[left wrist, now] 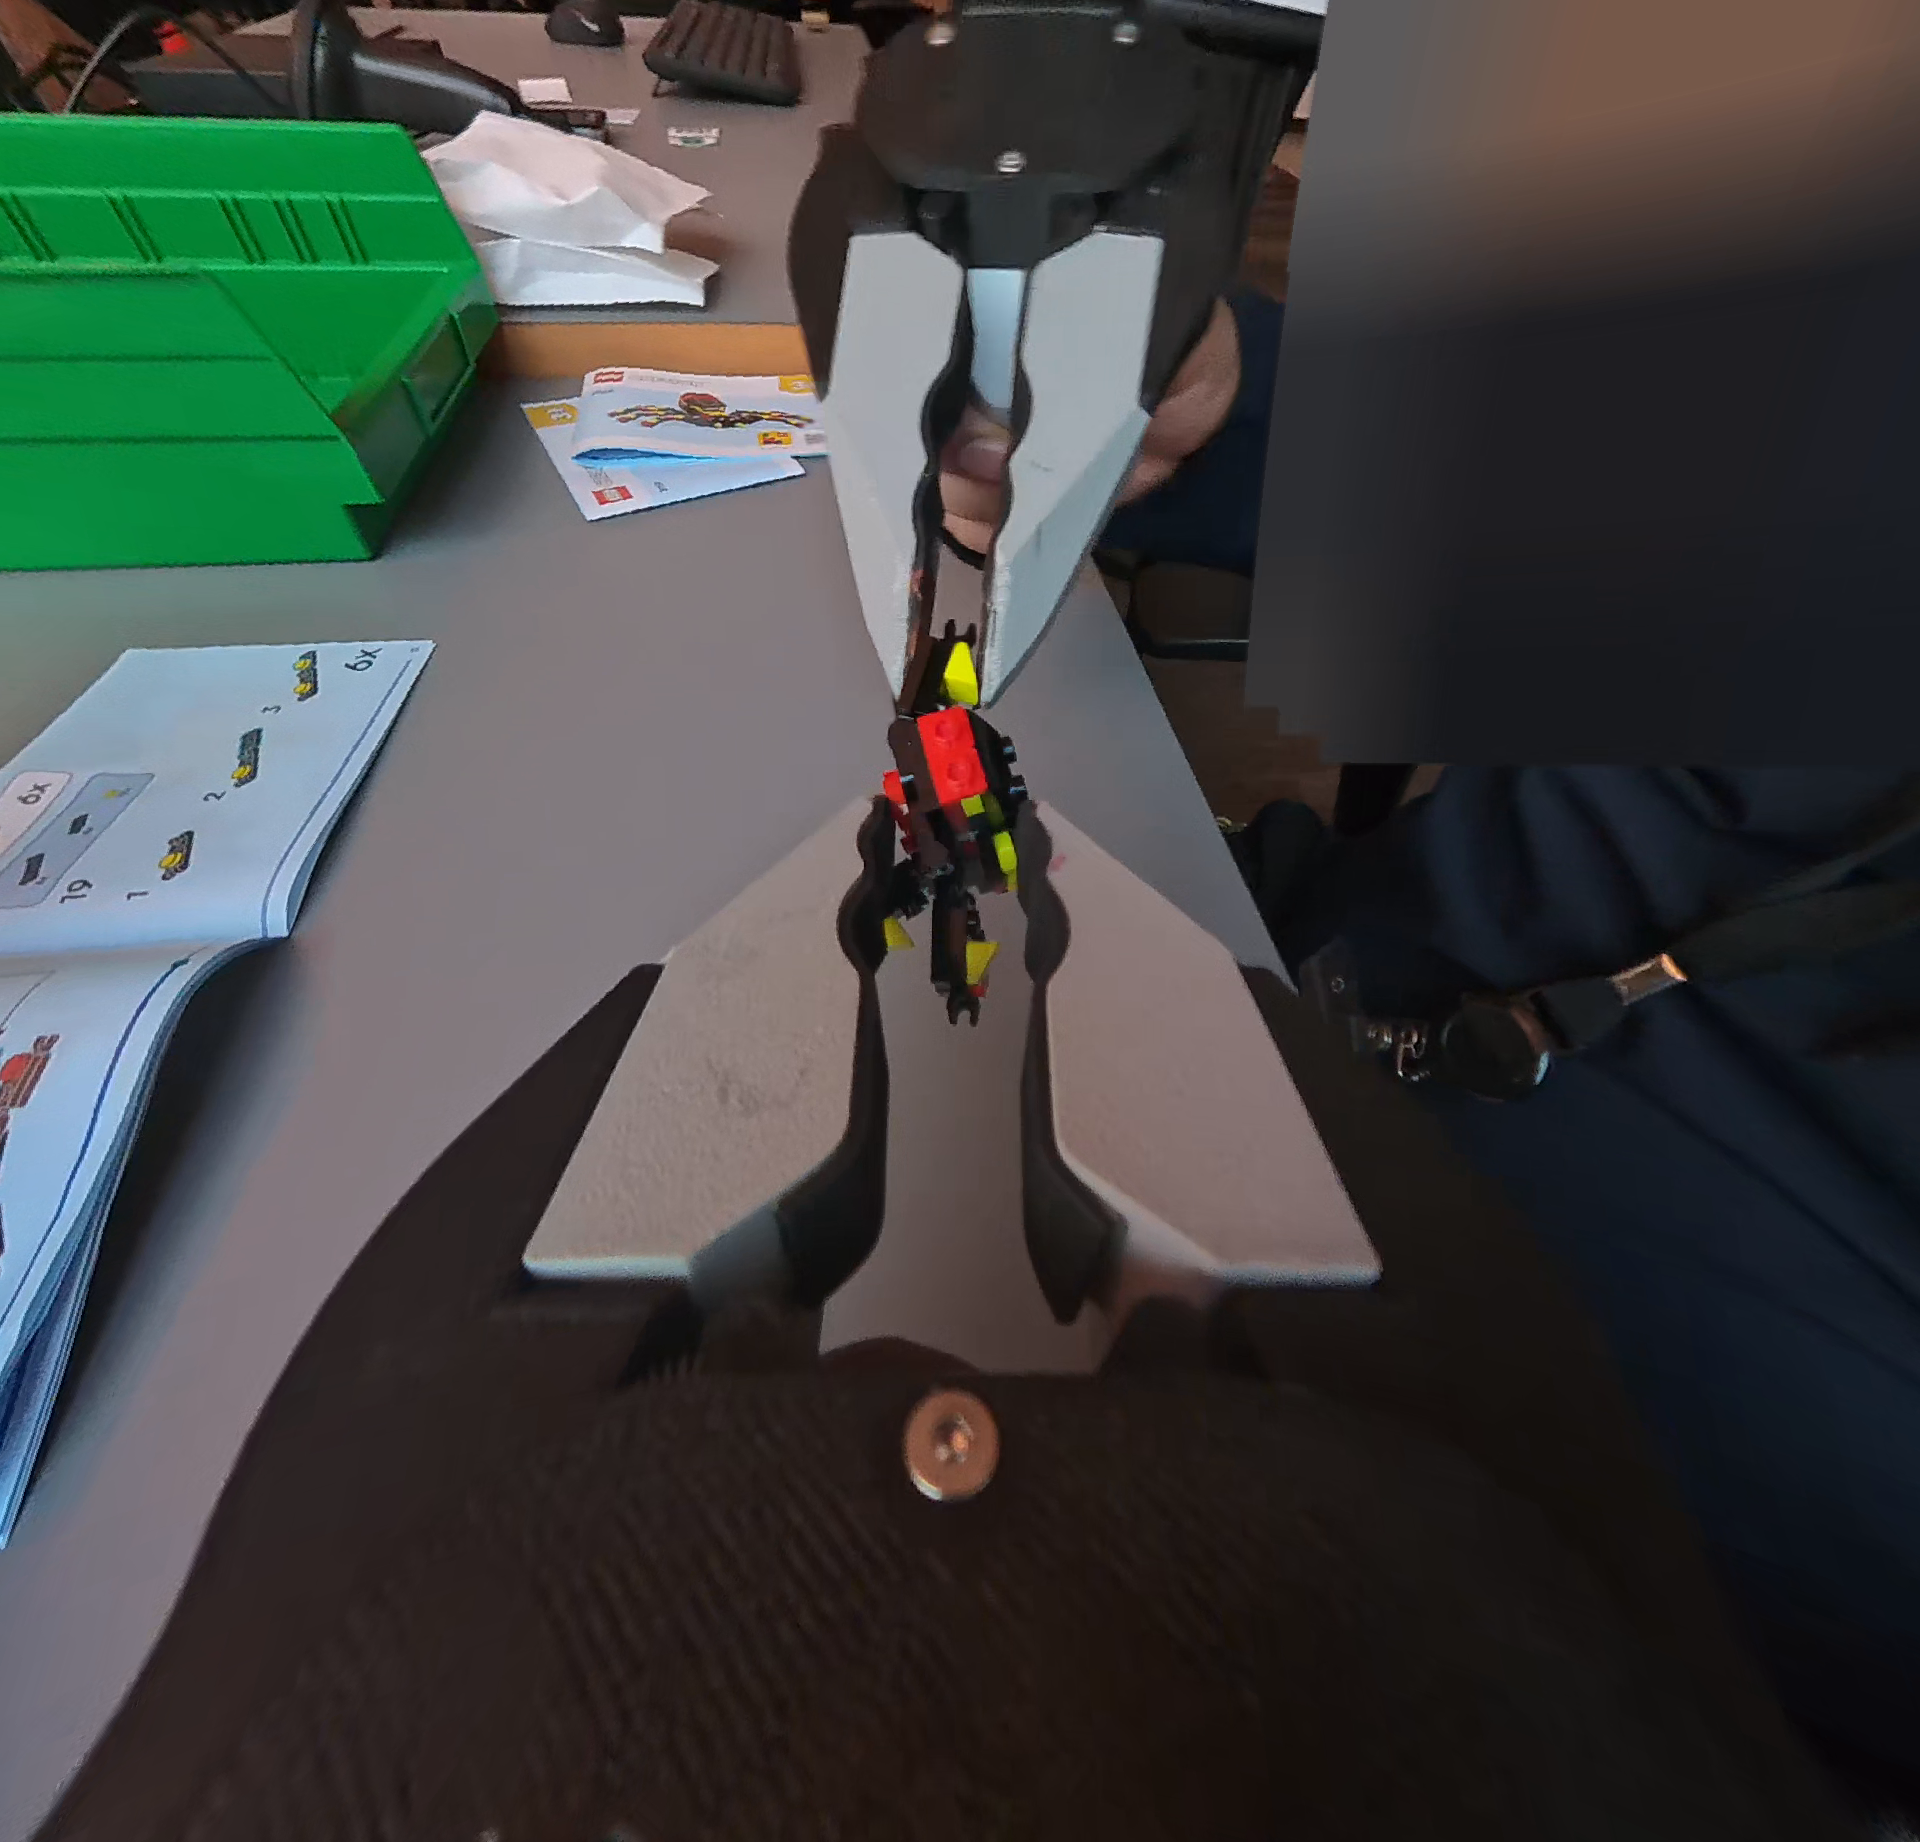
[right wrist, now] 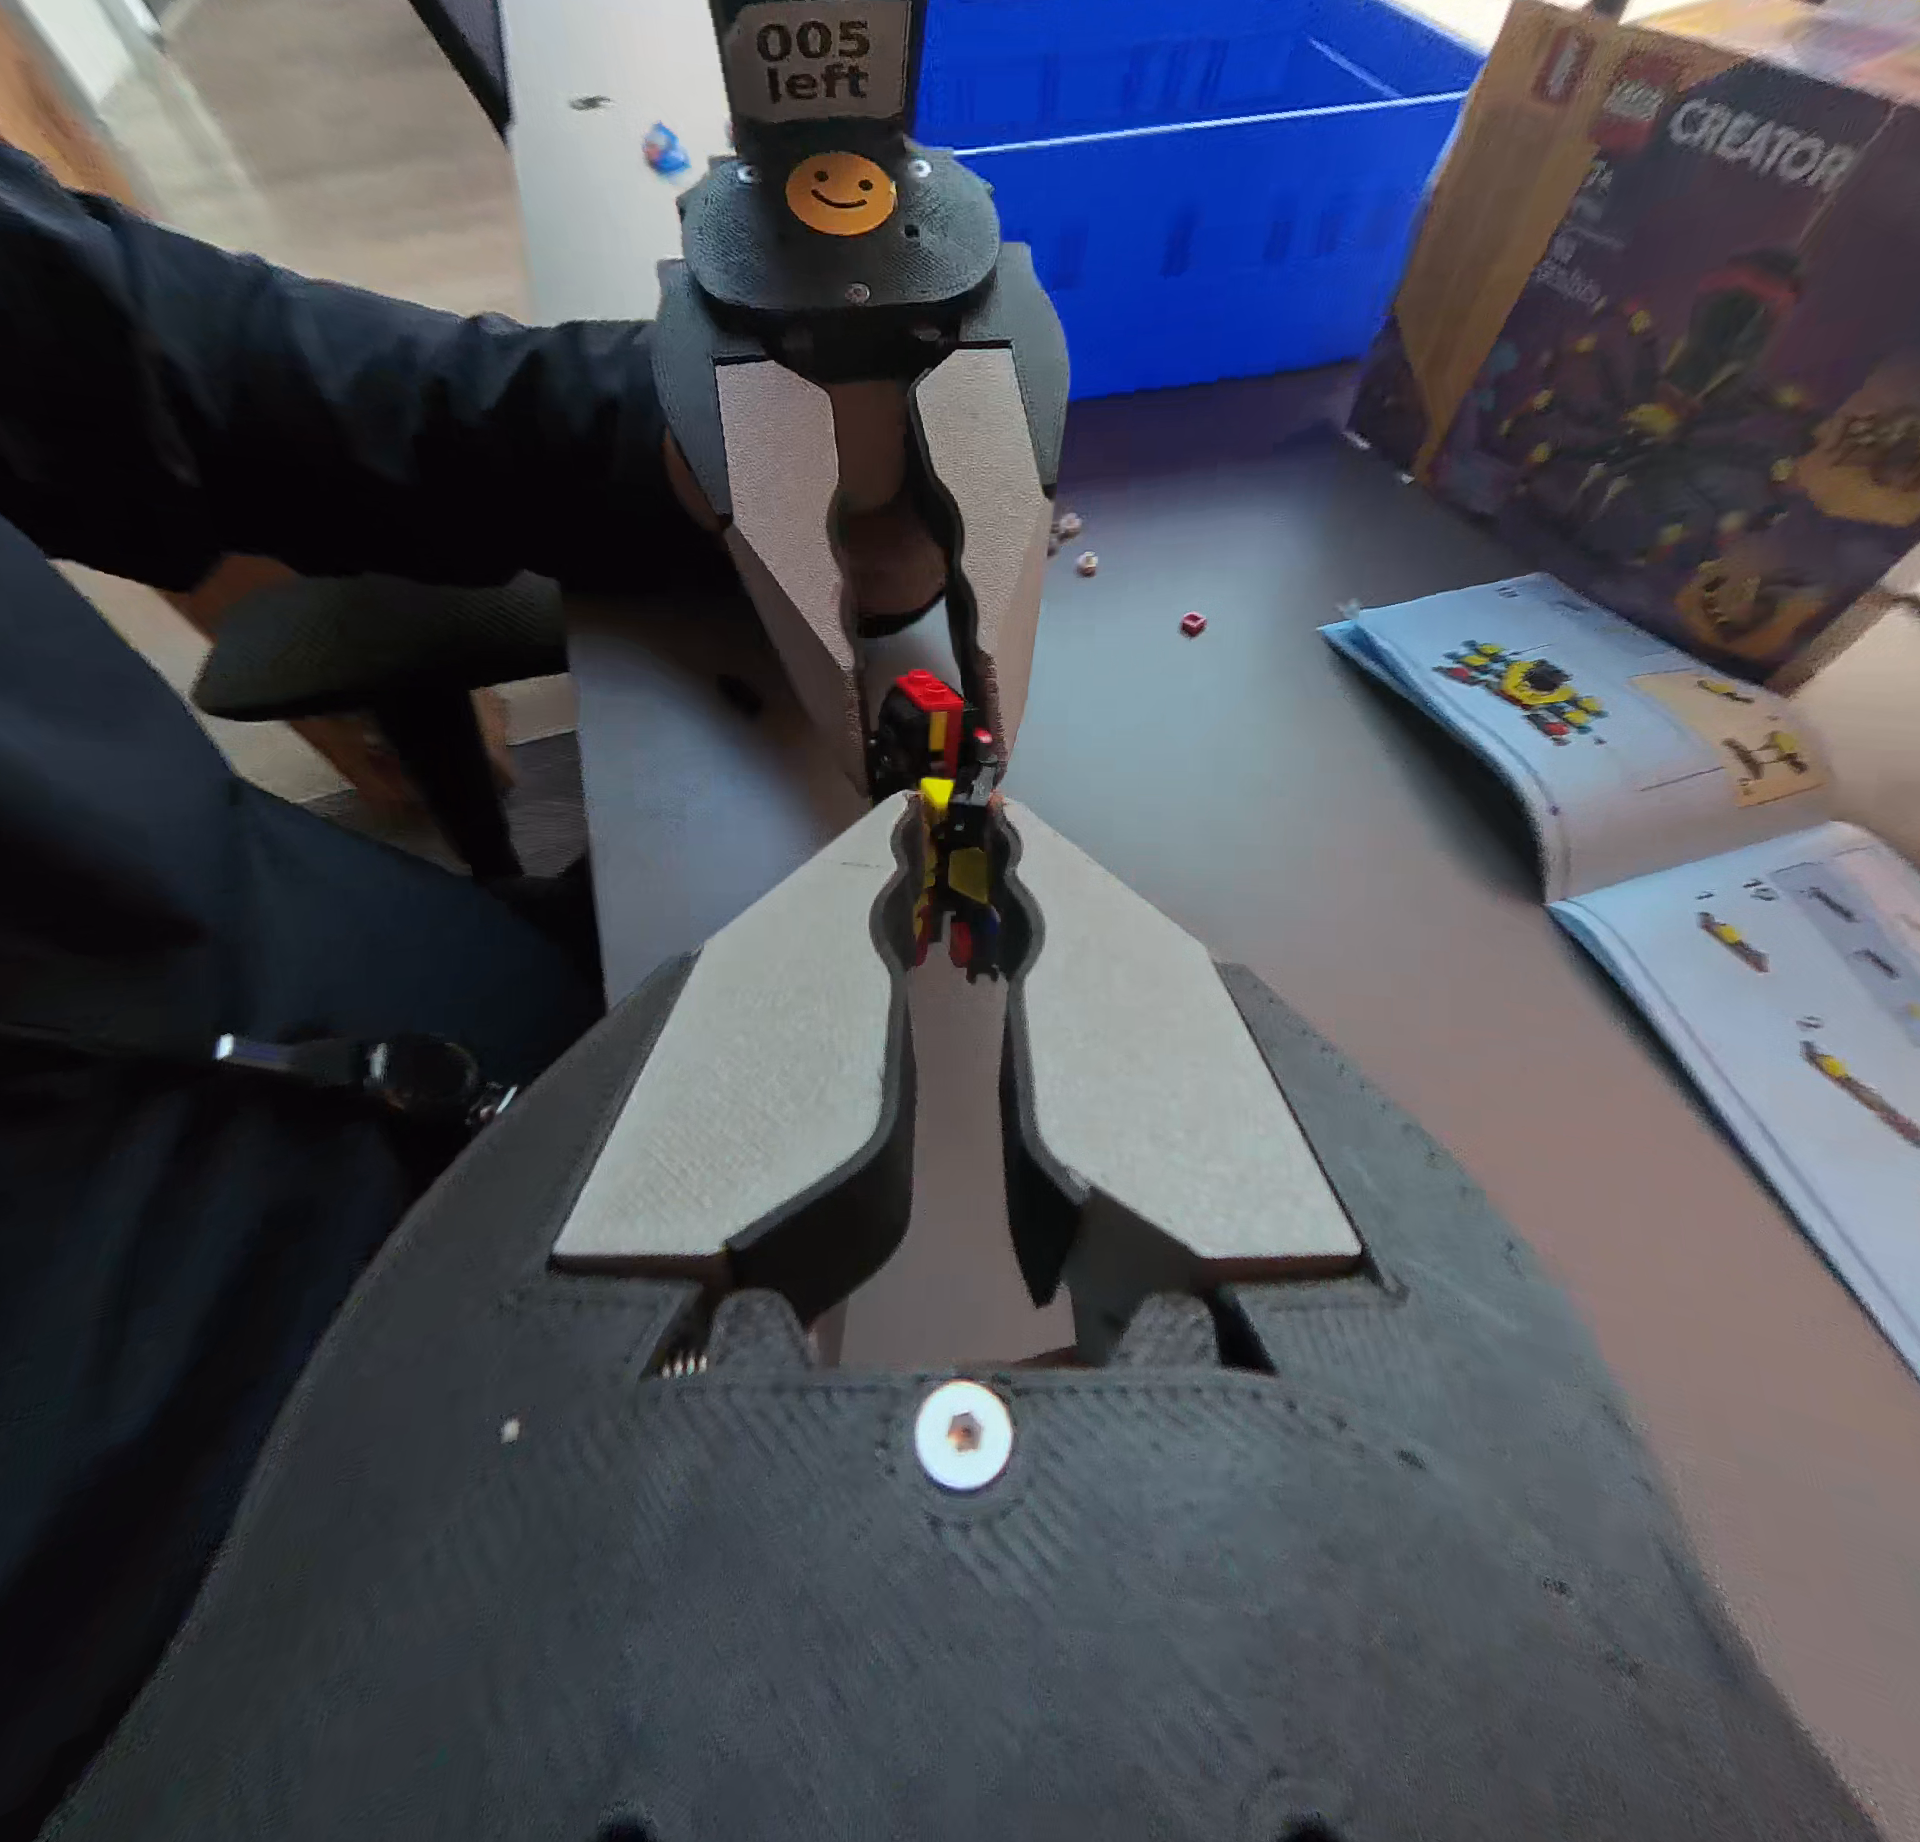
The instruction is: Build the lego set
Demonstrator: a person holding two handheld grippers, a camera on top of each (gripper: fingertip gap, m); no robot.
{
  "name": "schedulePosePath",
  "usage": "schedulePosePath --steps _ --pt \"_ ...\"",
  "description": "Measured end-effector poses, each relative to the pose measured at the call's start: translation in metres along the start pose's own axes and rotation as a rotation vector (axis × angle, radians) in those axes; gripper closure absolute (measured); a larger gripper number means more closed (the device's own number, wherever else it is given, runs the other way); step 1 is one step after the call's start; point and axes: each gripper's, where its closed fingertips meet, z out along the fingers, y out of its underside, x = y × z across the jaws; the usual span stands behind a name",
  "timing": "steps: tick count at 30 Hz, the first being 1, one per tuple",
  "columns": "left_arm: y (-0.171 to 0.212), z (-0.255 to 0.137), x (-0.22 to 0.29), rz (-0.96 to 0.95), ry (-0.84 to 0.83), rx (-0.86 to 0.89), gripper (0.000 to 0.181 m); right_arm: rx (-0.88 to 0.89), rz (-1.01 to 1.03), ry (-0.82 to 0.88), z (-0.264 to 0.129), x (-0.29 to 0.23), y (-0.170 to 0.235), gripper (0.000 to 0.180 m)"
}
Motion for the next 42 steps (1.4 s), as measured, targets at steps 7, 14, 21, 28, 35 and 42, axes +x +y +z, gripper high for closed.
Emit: schedulePosePath --steps 7,14,21,28,35,42 --pt "-0.006 0.002 0.025 0.058 0.130 0.027 0.161 -0.009 0.108 -0.336 -0.011 -0.024 -0.001 0.171" --pt "-0.007 -0.002 0.032 0.059 0.178 0.046 0.160 0.045 0.141 -0.436 -0.012 -0.029 -0.005 0.170" --pt "0.003 0.003 -0.002 -0.074 0.028 0.001 0.160 -0.103 -0.075 0.020 -0.001 0.004 0.004 0.171" --pt "0.000 0.000 0.019 -0.016 0.138 0.014 0.161 -0.123 0.007 -0.169 -0.005 -0.017 0.005 0.172" --pt "0.004 0.002 0.025 -0.022 0.172 -0.006 0.161 -0.061 0.169 -0.352 -0.008 -0.018 0.010 0.172" --pt "0.000 0.000 0.011 -0.127 0.158 0.039 0.160 -0.018 0.104 -0.185 -0.015 0.002 0.002 0.165"
